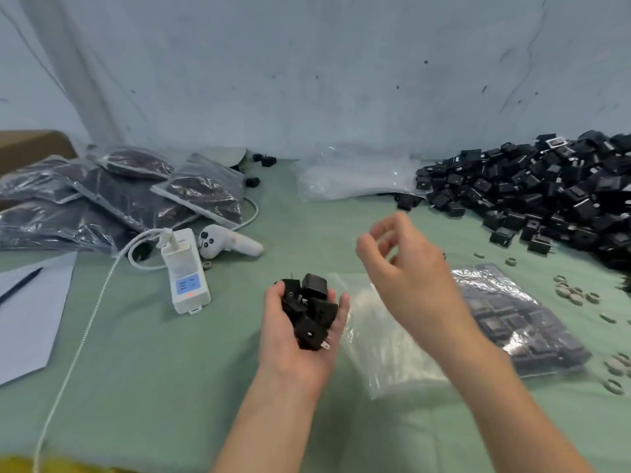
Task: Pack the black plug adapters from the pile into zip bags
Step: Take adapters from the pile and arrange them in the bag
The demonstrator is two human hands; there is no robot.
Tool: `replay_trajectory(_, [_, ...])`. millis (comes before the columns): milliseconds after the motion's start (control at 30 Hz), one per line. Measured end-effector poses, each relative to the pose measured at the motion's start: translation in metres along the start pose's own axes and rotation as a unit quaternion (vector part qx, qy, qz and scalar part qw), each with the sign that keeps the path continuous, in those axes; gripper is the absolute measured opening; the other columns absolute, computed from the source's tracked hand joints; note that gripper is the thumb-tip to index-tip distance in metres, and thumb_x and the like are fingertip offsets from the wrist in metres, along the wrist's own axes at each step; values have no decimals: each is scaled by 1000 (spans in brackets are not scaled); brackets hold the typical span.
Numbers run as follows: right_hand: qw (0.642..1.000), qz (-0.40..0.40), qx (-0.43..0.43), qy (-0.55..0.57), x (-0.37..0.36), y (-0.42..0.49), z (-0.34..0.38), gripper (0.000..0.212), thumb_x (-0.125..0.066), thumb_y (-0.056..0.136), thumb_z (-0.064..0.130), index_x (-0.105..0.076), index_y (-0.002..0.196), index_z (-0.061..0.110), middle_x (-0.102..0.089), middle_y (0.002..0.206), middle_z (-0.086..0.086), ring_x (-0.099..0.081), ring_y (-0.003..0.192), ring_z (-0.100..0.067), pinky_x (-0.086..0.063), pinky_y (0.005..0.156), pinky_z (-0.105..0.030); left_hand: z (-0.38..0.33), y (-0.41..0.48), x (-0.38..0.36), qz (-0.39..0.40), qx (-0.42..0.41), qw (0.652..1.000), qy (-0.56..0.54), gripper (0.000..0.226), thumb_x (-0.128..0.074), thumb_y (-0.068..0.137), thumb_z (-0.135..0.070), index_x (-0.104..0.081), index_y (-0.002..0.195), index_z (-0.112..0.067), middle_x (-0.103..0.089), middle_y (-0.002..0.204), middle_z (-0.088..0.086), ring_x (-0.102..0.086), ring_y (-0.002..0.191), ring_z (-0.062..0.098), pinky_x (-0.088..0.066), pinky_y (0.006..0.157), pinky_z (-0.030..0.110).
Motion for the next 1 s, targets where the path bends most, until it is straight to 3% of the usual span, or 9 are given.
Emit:
replay_trajectory(100, [950, 205, -93, -218, -2, -16, -39, 52, -41, 76, 83, -49, 98, 37, -61, 86, 14, -59, 80, -10, -41, 64, -33, 1, -3, -1, -1, 14, 1000, 8, 24, -63, 90, -33, -63, 91, -9, -68, 89, 15, -64, 82, 31, -60, 69, 50])
replay_trajectory(200, [909, 290, -74, -291, -19, -40, -44, 49, -45, 78, 79, -50, 100, 35, -61, 96, 13, -60, 90, -14, -40, 66, -32, 5, -7, -1, -4, 15, 1000, 11, 23, -64, 90, -31, -65, 89, -7, -70, 85, 15, -65, 84, 32, -60, 72, 49])
replay_trajectory(333, [931, 202, -27, -301, -18, -37, -32, 30, -40, 94, 53, -55, 92, 26, -64, 93, 6, -62, 87, -23, -46, 69, -33, 18, -15, -8, 28, 24, 998, 46, 23, -63, 91, -29, -66, 89, -7, -71, 88, 16, -66, 78, 30, -60, 71, 47])
replay_trajectory(500, [967, 140, -13, -213, 5, -29, -23, 23, -45, 90, 44, -47, 80, 24, -58, 70, 4, -57, 72, -24, -43, 60, -35, 42, -18, -12, 45, 47, 986, 151, 30, -60, 92, -40, -71, 83, -13, -72, 83, 10, -71, 67, 21, -58, 65, 31])
replay_trajectory(667, [971, 120, 14, -204, 8, -31, -18, 20, -47, 87, 44, -47, 80, 25, -60, 71, 6, -58, 71, -22, -46, 62, -34, 63, -16, -28, 96, 77, 960, 250, 45, -54, 95, -43, -76, 67, -15, -74, 80, 7, -72, 71, 19, -55, 65, 29])
replay_trajectory(733, [974, 116, 15, -195, 8, -30, -21, 21, -47, 86, 45, -48, 80, 25, -62, 71, 6, -59, 72, -21, -47, 64, -35, 66, -16, -31, 113, 66, 942, 308, 39, -52, 97, -40, -75, 76, -15, -73, 81, 6, -70, 73, 19, -54, 62, 28])
replay_trajectory(833, [972, 120, 34, -197, 4, -32, -19, 26, -46, 91, 49, -47, 80, 25, -62, 73, 6, -59, 74, -22, -48, 67, -37, 63, -13, -29, 128, 7, 922, 366, 34, -48, 101, -34, -67, 106, -7, -72, 89, 9, -69, 79, 19, -53, 64, 28])
replay_trajectory(900, [969, 122, 50, -210, 3, -35, -17, 29, -43, 94, 52, -47, 83, 26, -62, 75, 6, -59, 76, -24, -49, 69, -38, 58, -13, -30, 140, -10, 902, 408, 31, -45, 103, -28, -63, 111, -4, -71, 86, 9, -67, 74, 19, -52, 61, 27])
replay_trajectory(1000, [968, 147, 45, -196, 13, -32, -17, 48, -31, 88, 67, -60, 83, 30, -67, 69, 7, -62, 67, -14, -51, 64, -34, 49, -12, -33, 145, -34, 864, 482, 27, -53, 100, -22, -64, 116, -2, -72, 96, 17, -66, 82, 28, -52, 72, 42])
Point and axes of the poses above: each hand's wrist, its own y-axis towards the middle knuckle, its own x-axis out of the back of the hand, z = x × y, the point moved 8 cm from there along y, towards the middle knuckle
